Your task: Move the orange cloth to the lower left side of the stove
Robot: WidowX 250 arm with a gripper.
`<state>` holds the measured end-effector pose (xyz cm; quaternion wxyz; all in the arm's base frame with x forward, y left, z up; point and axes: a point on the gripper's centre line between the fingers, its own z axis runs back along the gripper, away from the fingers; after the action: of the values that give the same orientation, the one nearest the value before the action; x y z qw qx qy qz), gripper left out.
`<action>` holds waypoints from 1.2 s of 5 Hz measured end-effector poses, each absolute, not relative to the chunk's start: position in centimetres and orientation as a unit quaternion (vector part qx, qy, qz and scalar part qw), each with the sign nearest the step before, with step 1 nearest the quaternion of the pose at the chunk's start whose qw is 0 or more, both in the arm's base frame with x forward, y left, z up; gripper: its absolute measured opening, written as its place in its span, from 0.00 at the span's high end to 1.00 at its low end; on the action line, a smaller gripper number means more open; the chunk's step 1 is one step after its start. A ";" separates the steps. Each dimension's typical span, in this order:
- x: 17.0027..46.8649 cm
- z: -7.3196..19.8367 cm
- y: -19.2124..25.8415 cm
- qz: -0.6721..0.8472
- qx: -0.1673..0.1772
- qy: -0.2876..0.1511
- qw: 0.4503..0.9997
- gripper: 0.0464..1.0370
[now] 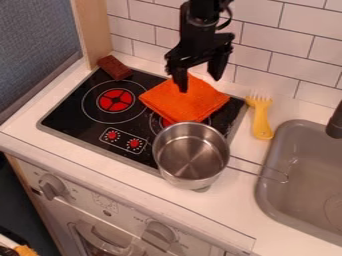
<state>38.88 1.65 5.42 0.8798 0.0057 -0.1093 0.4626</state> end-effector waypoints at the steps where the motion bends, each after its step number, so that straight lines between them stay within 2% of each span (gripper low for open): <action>1: 38.6 2.5 3.1 0.484 0.020 -0.081 0.871 0.04; 2: 38.7 1.5 3.6 0.490 0.035 -0.074 0.868 0.04; 4: 37.9 1.1 4.3 0.512 0.052 -0.086 0.853 0.04; 6: 35.8 1.7 8.3 0.562 0.065 -0.088 0.820 0.04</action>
<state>35.79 8.28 1.68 0.8200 0.0647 -0.0881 0.5618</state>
